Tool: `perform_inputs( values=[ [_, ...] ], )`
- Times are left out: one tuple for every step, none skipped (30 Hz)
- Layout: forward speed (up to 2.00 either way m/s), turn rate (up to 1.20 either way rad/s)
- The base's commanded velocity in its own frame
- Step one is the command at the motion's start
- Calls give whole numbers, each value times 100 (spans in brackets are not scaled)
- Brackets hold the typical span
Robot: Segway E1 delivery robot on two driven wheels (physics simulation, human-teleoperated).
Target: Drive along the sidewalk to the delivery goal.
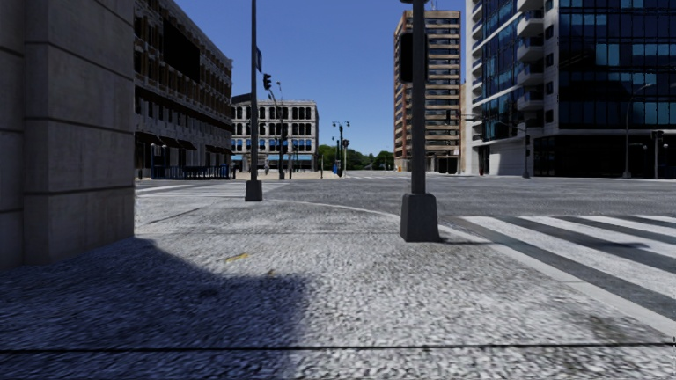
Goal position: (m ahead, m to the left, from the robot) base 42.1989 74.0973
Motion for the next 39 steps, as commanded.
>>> perform_inputs(
  values=[
    [200,24],
    [200,27],
    [200,27],
    [200,28],
    [200,28],
    [200,29],
    [200,34],
    [200,38],
    [200,39],
    [200,39],
    [200,39],
    [200,39],
    [200,39],
    [200,39],
    [200,39],
    [200,39],
    [200,39],
    [200,39],
    [200,39],
    [200,39],
    [200,39],
    [200,39],
    [200,39],
    [200,39],
    [200,39],
    [200,39],
    [200,39],
    [200,39],
    [200,39],
    [200,39],
    [200,39],
    [200,39],
    [200,39],
    [200,39],
    [200,39],
    [200,39],
    [200,39],
    [200,39],
    [200,39]
  ],
)
